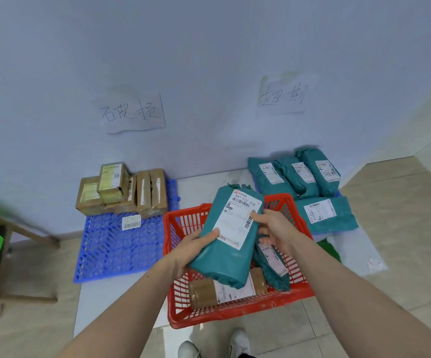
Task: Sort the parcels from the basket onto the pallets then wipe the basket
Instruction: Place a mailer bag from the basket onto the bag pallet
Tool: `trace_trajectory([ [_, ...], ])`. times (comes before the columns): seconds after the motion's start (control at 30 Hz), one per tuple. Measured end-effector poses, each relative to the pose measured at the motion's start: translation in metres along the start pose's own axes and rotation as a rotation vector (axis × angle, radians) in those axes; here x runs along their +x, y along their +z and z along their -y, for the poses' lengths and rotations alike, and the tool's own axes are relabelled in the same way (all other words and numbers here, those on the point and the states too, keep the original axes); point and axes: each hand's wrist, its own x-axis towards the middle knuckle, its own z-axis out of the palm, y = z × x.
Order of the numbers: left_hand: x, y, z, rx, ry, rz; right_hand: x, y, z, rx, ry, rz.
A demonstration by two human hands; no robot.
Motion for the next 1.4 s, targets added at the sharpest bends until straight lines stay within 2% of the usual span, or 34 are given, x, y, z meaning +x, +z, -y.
trace_trajectory([
  [0.2,-0.012,0.016,-0.006,-0.014,0.053,0.065,-0.003,0.01,0.009,-0.002,-0.082,0.037],
  [0.47,-0.013,0.022,-0.005,-0.2,0.106,0.04,-0.011,0.02,0.003,-0.038,-0.185,0.042],
  [0.73,-0.009,0.019,-0.002,-0.218,0.221,-0.006,-0.011,0.027,-0.022,0.132,-0.074,0.195],
  [1.1,-0.006,0.019,-0.004,-0.175,0.253,-0.033,-0.008,0.033,-0.027,0.132,-0.1,0.097],
  [1.4,0.01,0.039,-0.001,-0.109,0.216,0.05,-0.023,0.01,-0.03,0.155,-0.101,0.011],
])
